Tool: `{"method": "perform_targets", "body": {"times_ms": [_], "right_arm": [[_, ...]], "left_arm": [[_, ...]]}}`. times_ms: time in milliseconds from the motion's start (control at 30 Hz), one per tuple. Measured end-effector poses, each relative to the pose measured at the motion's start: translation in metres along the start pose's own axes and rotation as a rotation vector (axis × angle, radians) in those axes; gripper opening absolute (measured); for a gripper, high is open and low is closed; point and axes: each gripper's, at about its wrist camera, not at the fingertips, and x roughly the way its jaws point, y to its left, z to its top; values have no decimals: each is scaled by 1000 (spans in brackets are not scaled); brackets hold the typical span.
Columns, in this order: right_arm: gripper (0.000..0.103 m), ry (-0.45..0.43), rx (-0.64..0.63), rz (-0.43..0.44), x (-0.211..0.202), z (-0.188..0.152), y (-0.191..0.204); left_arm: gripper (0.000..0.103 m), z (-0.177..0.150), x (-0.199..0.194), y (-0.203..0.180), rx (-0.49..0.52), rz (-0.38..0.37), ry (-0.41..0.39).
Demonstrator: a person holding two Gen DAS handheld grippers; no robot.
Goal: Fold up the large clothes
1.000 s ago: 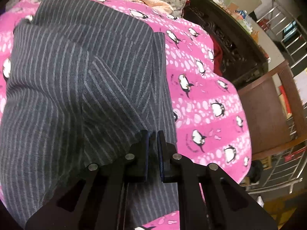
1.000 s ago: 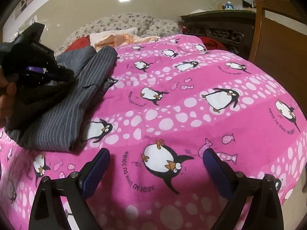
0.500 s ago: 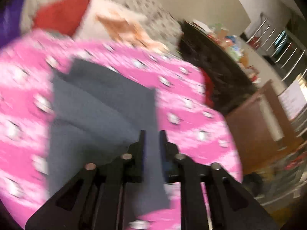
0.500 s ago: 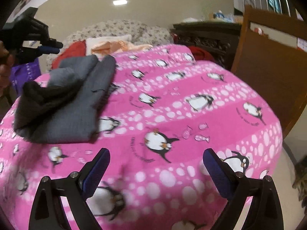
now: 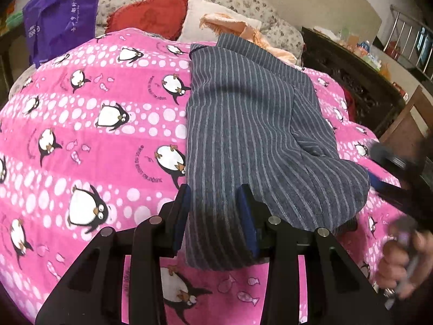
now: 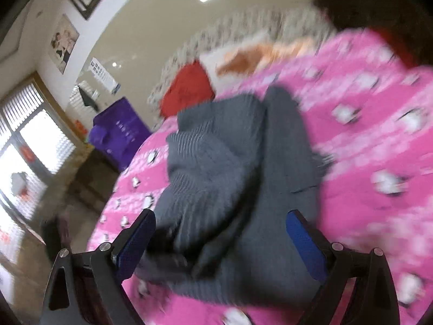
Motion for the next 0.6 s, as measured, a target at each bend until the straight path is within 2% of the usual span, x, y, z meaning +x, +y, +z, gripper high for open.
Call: {"method": "perform_targets", "body": {"times_ms": [33,100,167,200,233,267,333,433,567,600], "right_arm": [[86,57,39,57,24,3,-7],[68,122,84,52,52,1,-15],[63,132,63,71,70,2,-13],[57,132,53,73,75,4,-12],[46,140,46,84,81,9,-9],[40,149,51,106,89,14,-8],[12,145,30,67,97,26,-2],[7,157,-145,-63,97,48,25],[6,202,-276,-121,76,86,39],[6,234,-273,-123,73,93,30]], "left_arm": [[36,-2,0,0,5,-1,-4],[36,-5,1,0,6,-5,-15],[36,-12,2,0,6,-9,-22],[36,-14,1,0,12,-9,-28],[36,-18,0,-3,26,-1,-42],[36,-21,-1,-5,35,3,-50],[36,-24,-4,-10,48,10,-62],[36,-24,-16,-14,58,-45,-89],[36,-16,-31,-8,8,-97,-125],[42,-15,-34,-6,-3,-107,-130]]}}
